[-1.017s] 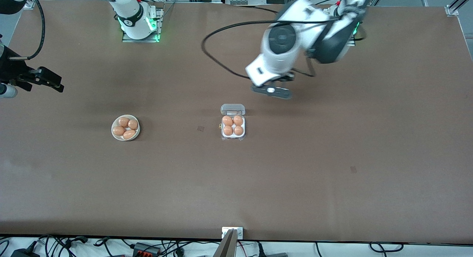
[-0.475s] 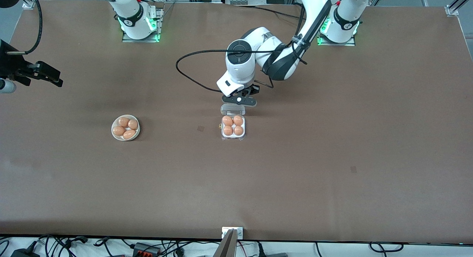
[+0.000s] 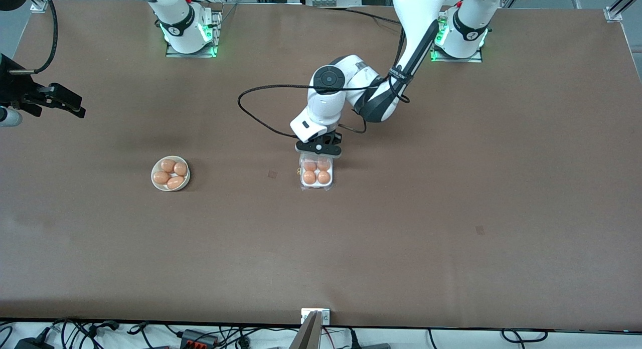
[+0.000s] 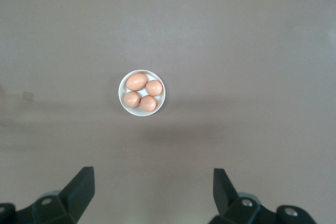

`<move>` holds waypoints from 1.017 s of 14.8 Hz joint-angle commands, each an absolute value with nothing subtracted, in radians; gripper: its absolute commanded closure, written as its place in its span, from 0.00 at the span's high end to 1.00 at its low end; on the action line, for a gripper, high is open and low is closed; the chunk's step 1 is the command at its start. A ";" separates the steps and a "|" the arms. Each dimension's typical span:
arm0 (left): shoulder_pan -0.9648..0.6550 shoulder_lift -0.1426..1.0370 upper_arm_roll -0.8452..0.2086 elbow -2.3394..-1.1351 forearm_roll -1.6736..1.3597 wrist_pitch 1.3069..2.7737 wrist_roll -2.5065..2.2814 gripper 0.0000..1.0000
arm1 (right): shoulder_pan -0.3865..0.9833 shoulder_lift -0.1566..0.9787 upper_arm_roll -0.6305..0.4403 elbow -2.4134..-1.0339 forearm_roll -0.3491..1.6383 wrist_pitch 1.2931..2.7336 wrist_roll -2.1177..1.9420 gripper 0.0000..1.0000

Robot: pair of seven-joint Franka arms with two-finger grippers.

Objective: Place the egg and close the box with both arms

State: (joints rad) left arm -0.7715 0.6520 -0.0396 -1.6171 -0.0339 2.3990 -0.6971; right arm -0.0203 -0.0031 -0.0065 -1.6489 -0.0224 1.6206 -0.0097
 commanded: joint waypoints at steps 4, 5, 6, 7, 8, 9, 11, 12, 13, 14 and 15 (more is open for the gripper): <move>-0.744 0.569 -0.018 -1.592 0.017 2.220 -0.700 0.02 | -0.031 0.003 0.006 -1.652 -0.020 1.621 -0.025 1.00; -0.738 0.543 -0.018 -1.592 0.017 2.163 -0.699 0.02 | -0.034 0.003 0.006 -1.652 -0.018 1.621 -0.025 1.00; -0.730 0.520 -0.018 -1.592 0.017 2.095 -0.696 0.02 | -0.040 0.003 0.009 -1.652 -0.017 1.627 -0.025 1.00; -0.720 0.493 -0.018 -1.592 0.017 2.018 -0.666 0.02 | -0.044 0.003 0.011 -1.652 -0.017 1.632 -0.025 1.00; -0.701 0.470 -0.017 -1.591 0.017 1.952 -0.617 0.02 | -0.048 0.003 0.011 -1.652 -0.015 1.632 -0.025 1.00; -0.675 0.451 -0.017 -1.589 0.018 1.895 -0.554 0.03 | -0.052 0.003 0.011 -1.652 -0.015 1.632 -0.025 1.00; -0.600 0.419 -0.015 -1.589 0.021 1.806 -0.409 0.05 | -0.055 0.003 0.012 -1.652 -0.015 1.640 -0.025 1.00; -0.566 0.402 -0.015 -1.586 0.041 1.775 -0.335 0.05 | -0.058 0.003 0.018 -1.652 -0.015 1.641 -0.025 1.00; -0.524 0.382 -0.017 -1.574 0.069 1.741 -0.255 0.06 | -0.067 0.003 0.031 -1.652 -0.015 1.641 -0.025 1.00; -0.482 0.373 -0.017 -1.557 0.072 1.699 -0.188 0.06 | -0.077 0.003 0.044 -1.654 -0.015 1.641 -0.025 1.00; -0.436 0.364 -0.017 -1.536 0.074 1.651 -0.129 0.07 | -0.077 0.003 0.046 -1.654 -0.015 1.641 -0.025 1.00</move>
